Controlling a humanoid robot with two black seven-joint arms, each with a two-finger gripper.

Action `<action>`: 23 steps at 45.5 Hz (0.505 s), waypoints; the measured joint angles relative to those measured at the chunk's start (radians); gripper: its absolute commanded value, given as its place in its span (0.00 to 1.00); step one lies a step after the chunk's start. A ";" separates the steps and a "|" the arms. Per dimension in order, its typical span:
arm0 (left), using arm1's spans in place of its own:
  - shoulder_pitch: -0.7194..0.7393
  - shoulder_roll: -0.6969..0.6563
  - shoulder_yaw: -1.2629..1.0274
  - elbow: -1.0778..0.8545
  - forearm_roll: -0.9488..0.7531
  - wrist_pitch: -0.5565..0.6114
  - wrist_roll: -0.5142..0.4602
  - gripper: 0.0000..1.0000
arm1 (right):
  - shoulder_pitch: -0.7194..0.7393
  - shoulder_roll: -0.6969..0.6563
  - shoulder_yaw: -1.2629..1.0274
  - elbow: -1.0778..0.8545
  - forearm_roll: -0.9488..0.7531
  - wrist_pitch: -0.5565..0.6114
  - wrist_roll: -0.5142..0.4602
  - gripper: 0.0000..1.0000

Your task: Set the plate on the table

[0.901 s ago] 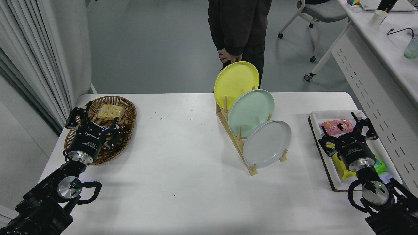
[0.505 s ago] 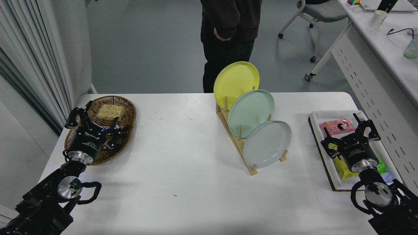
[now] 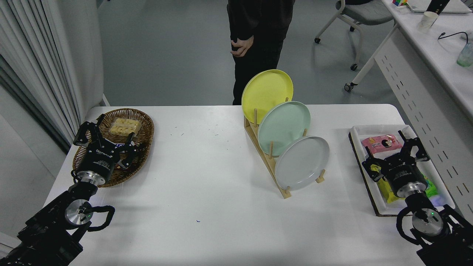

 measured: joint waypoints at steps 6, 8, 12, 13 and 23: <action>0.000 0.000 0.000 0.000 0.000 0.000 0.000 0.98 | 0.008 0.001 -0.010 0.003 0.000 0.001 0.000 0.99; 0.000 0.000 0.000 0.000 0.000 0.000 0.000 0.98 | 0.010 0.001 -0.013 0.005 0.000 0.001 0.000 0.99; 0.000 0.000 0.000 0.000 0.000 0.000 0.000 0.98 | 0.014 0.002 -0.016 0.008 0.000 0.002 0.000 0.99; 0.000 0.000 0.000 0.000 0.000 0.000 0.000 0.98 | 0.014 0.002 -0.017 0.009 0.001 0.003 0.000 0.99; 0.000 0.000 0.000 0.000 0.000 0.000 0.000 0.98 | 0.018 0.003 -0.021 0.010 0.001 0.032 0.000 0.99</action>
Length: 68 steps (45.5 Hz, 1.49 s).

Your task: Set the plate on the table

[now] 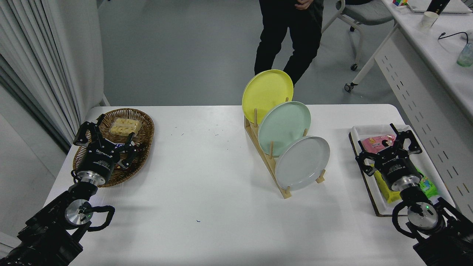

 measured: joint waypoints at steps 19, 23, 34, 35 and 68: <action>0.000 0.000 0.000 0.000 0.000 0.000 0.000 0.98 | 0.009 -0.011 -0.001 0.000 0.001 0.022 0.000 0.99; 0.000 0.000 0.000 0.000 0.000 0.000 0.000 0.98 | 0.017 -0.025 -0.020 0.001 0.002 0.026 0.000 0.99; 0.000 0.000 0.000 0.000 0.000 0.000 0.000 0.98 | 0.043 -0.085 -0.092 0.023 0.028 0.025 -0.002 0.99; 0.000 0.000 0.000 0.000 0.000 0.000 0.000 0.98 | 0.045 -0.091 -0.102 0.028 0.040 0.024 -0.002 0.99; 0.000 0.000 0.000 0.000 0.000 0.000 0.000 0.98 | 0.229 -0.366 -0.712 0.205 0.461 0.013 -0.003 0.99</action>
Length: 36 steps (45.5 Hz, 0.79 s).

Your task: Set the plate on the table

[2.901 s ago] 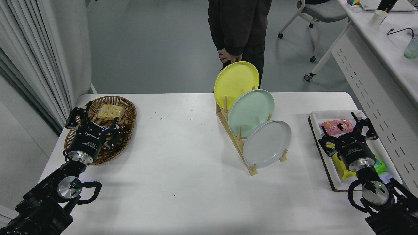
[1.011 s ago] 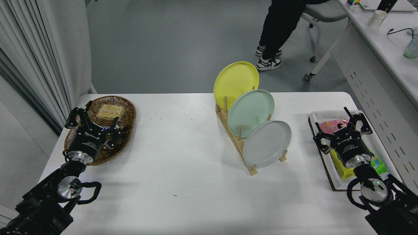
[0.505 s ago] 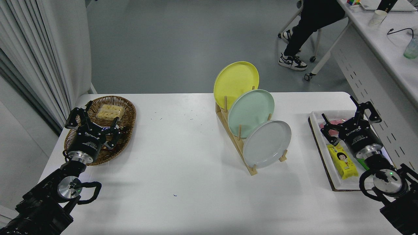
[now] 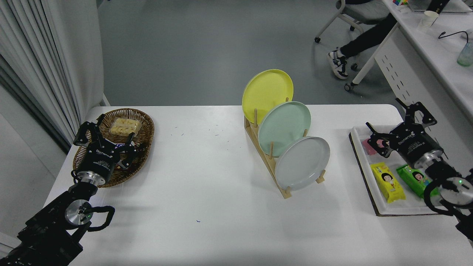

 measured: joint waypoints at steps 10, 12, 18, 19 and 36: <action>0.000 0.000 0.000 0.000 0.000 0.000 0.000 0.98 | 0.083 -0.061 -0.142 0.050 0.015 0.000 0.000 0.99; 0.000 0.000 0.000 0.000 0.000 0.000 0.000 0.98 | 0.096 -0.069 -0.163 0.056 0.016 0.002 0.000 0.99; 0.000 0.000 0.000 0.000 0.000 0.000 0.000 0.98 | 0.142 -0.097 -0.249 0.072 0.016 0.005 0.000 0.99; 0.000 0.000 0.000 0.000 0.000 0.000 0.000 0.98 | 0.150 -0.101 -0.263 0.075 0.016 0.005 -0.001 0.99; 0.000 0.000 0.000 0.000 0.000 0.000 0.000 0.98 | 0.252 -0.131 -0.404 0.099 0.022 0.000 -0.117 0.99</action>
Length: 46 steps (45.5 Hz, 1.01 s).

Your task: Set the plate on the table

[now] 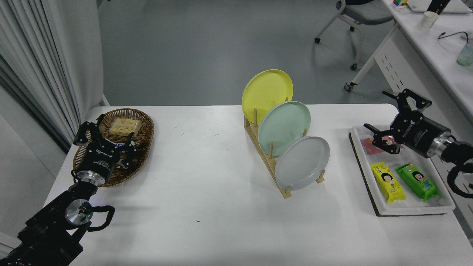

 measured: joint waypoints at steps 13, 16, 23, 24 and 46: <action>0.000 0.000 0.000 0.000 0.000 0.000 0.000 0.98 | -0.001 -0.003 0.027 0.011 -0.010 -0.001 -0.072 0.99; 0.000 0.000 0.000 0.000 0.000 0.000 0.000 0.98 | 0.006 -0.007 0.018 0.013 -0.010 -0.002 -0.079 0.99; 0.000 0.000 0.000 0.000 0.000 0.000 0.000 0.98 | 0.047 -0.019 -0.041 0.025 -0.001 -0.002 -0.089 0.99; 0.000 0.000 0.000 0.000 0.000 0.000 0.000 0.98 | 0.052 -0.020 -0.048 0.025 0.001 -0.002 -0.089 0.99; 0.000 0.000 0.000 0.000 0.000 0.000 0.000 0.98 | 0.118 -0.030 -0.127 0.047 -0.010 0.000 -0.099 0.99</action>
